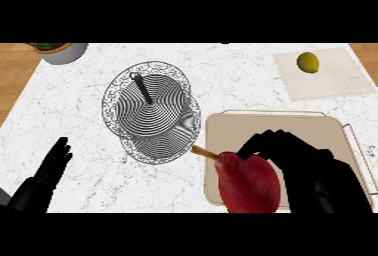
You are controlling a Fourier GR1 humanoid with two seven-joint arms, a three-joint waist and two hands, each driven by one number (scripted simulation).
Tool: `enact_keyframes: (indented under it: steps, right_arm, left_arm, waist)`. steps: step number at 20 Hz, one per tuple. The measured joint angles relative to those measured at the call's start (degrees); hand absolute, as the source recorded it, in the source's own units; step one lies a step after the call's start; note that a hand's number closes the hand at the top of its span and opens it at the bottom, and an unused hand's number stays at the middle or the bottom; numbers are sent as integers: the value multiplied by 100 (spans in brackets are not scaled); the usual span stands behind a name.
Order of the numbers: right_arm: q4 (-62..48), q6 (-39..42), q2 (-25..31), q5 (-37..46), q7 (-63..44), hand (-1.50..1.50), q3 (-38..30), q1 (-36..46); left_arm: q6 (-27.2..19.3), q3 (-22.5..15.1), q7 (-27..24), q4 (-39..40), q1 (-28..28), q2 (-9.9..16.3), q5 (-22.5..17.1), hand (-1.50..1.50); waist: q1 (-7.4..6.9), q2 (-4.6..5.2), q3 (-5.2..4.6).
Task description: Pick the pear from the tray and place it in the tiered basket
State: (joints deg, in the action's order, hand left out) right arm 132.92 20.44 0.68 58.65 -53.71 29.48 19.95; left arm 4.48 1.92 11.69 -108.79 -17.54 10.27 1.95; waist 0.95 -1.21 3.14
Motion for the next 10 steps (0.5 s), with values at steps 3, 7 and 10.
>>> enact_keyframes:
  steps: [3, 7, 10]
  right_arm:
    - [-53, 37, -23, -9, -86, 150, -129, 318]
    - [-256, 40, -35, -163, -210, 150, -349, 779]
    - [-564, 22, -38, -273, -294, 150, -583, 1151]
  left_arm:
    - [38, 1, -14, -112, -38, -40, 96, 0]
    - [98, 33, -32, -147, -37, -63, 105, 0]
    - [157, 65, -12, -174, -34, -85, 101, 0]
  waist:
    - [-28, 29, -31]
    - [-61, 62, -50]
    - [-96, 81, -62]
